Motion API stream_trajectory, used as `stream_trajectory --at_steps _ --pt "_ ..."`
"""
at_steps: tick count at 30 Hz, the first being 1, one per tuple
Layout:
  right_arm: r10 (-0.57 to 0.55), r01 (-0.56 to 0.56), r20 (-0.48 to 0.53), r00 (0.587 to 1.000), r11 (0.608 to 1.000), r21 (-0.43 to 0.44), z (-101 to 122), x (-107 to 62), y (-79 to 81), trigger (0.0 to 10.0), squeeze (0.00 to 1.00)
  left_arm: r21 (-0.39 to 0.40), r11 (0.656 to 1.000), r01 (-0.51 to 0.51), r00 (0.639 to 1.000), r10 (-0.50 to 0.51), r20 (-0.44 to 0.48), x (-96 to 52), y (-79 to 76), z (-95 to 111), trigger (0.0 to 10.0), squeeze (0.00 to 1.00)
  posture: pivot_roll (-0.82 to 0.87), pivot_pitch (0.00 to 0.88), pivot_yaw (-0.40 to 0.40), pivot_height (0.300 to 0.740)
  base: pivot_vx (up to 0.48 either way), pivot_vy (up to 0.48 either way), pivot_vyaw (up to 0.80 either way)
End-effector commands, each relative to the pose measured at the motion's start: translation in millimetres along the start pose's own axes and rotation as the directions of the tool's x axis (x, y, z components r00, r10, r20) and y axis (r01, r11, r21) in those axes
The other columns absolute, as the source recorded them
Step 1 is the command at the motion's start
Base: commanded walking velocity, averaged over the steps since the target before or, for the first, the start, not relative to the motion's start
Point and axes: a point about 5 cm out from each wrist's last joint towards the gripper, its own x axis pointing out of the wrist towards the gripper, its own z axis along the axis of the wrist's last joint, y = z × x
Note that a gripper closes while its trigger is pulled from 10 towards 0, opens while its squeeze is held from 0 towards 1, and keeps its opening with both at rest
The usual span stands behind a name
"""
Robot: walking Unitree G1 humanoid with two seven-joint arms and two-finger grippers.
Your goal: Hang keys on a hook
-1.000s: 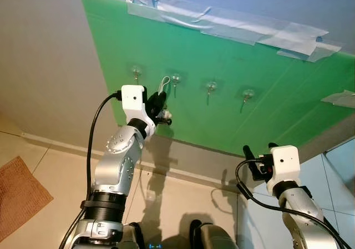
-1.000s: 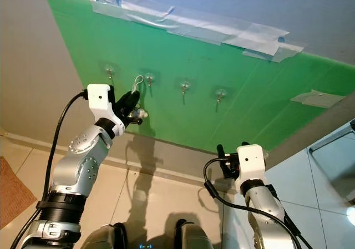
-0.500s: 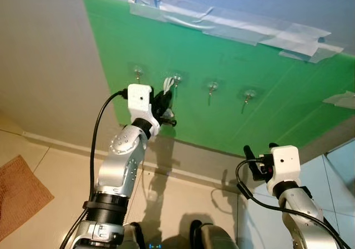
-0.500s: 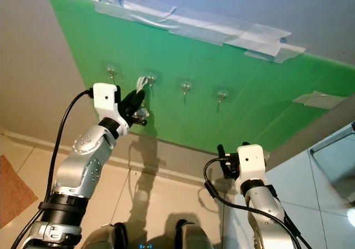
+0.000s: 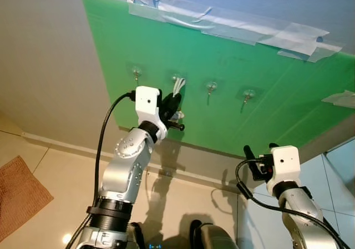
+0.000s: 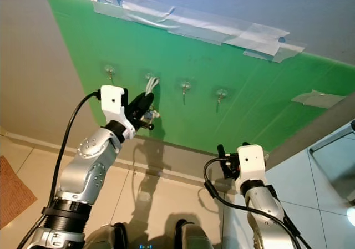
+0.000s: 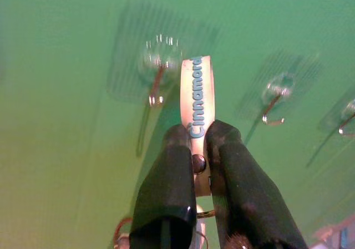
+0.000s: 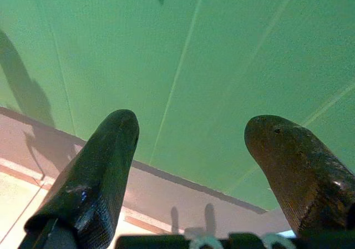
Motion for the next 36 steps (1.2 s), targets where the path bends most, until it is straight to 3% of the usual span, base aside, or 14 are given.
stream_trajectory --at_steps 1,14,21,25,36 --pt "-0.009 0.009 -0.014 1.0 1.0 -0.009 -3 -4.2 -1.9 10.0 0.17 -0.016 1.0 0.008 1.0 -0.009 -0.015 3.1 -1.4 -4 0.0 0.0 -0.19 0.163 -0.086 0.74 0.0 0.0 0.0" --pt "-0.013 0.013 -0.023 1.0 1.0 -0.012 -5 -6.8 -3.1 10.0 0.17 -0.019 0.996 -0.084 0.995 0.083 -0.053 5.2 22.1 -12 0.0 0.0 -0.2 0.153 -0.082 0.74 0.0 0.0 0.0" --pt "-0.007 0.007 -0.028 1.0 1.0 -0.013 -5 -6.8 -2.3 10.0 0.17 -0.102 0.987 -0.124 0.989 0.114 -0.097 2.1 26.4 -23 0.0 0.0 -0.2 0.163 -0.084 0.74 0.0 0.0 0.0" --pt "-0.006 0.006 -0.029 1.0 1.0 -0.013 -5 -6.7 -2.3 10.0 0.17 -0.109 0.986 -0.13 0.988 0.119 -0.101 1.4 27.0 -24 0.0 0.0 -0.2 0.163 -0.084 0.74 0.0 0.0 0.0" --pt "-0.008 0.007 -0.034 0.999 1.0 -0.015 -6 -8.0 -1.9 10.0 0.17 0.01 1.0 -0.026 0.997 0.027 -0.077 -1.9 10.0 -23 0.0 0.0 -0.2 0.169 -0.085 0.74 0.0 0.0 0.0"
